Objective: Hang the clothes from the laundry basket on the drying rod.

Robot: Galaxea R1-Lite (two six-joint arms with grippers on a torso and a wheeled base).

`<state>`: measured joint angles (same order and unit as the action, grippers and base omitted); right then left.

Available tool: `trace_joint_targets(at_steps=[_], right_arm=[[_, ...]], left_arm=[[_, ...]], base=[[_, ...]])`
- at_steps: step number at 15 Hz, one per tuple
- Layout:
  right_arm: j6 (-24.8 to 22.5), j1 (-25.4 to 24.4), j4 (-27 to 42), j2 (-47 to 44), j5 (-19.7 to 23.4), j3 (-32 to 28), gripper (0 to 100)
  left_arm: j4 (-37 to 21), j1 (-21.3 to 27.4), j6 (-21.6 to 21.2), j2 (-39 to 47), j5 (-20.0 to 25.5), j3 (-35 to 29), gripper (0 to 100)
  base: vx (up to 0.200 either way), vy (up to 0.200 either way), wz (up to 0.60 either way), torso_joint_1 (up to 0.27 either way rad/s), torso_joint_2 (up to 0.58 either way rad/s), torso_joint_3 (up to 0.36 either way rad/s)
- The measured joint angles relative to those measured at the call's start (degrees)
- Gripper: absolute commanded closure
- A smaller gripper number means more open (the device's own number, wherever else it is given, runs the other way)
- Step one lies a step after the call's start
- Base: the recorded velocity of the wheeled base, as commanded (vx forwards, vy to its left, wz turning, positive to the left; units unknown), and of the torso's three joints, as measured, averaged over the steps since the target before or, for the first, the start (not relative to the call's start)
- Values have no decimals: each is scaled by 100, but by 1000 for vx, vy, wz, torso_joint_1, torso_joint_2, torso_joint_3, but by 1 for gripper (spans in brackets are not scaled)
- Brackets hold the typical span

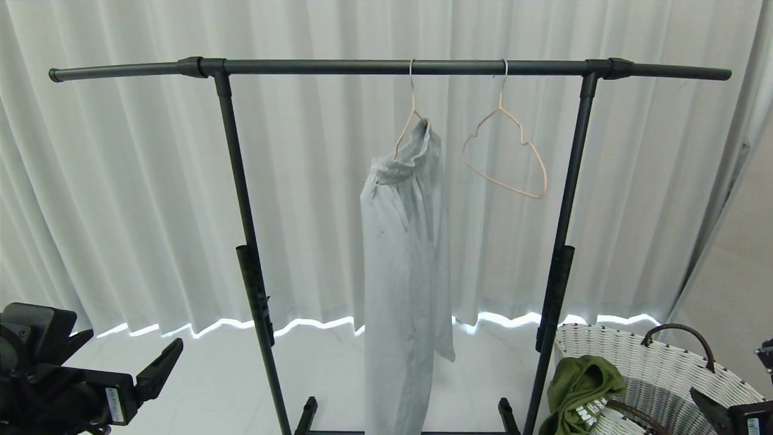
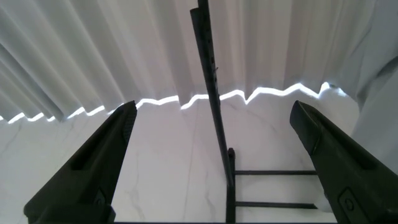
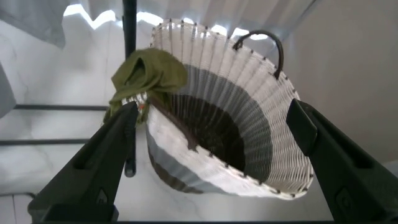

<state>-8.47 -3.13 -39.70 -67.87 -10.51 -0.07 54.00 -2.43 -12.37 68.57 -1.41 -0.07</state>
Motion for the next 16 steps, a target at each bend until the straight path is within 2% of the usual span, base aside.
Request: trace_joint_targets(at_steps=[2,5,8,10,13,16], right_arm=[[-17,-15,243,194,160,7,0],[-28,-20,599,607,655,7,0],[-118,-9,1264,922,769,-63,0],[-321,-9,1783,839,775,-439,0],[-813,-9,2783,244,756,-1268,0],[-1282,-9,3082,-705,690,-1883,0]], left_arm=[[2,34,0,-2,0,2,0],[2,144,0,4,2,5,0],[0,169,4,4,5,7,0],[-9,177,0,11,2,7,0],[-9,221,4,17,2,7,0],[-6,247,6,0,5,7,0]], base=[[200,0,0,-5,0,2],[200,0,0,5,1,-1],[0,0,0,0,0,0],[0,0,0,0,0,0],[0,0,0,0,0,0],[0,0,0,0,0,0]])
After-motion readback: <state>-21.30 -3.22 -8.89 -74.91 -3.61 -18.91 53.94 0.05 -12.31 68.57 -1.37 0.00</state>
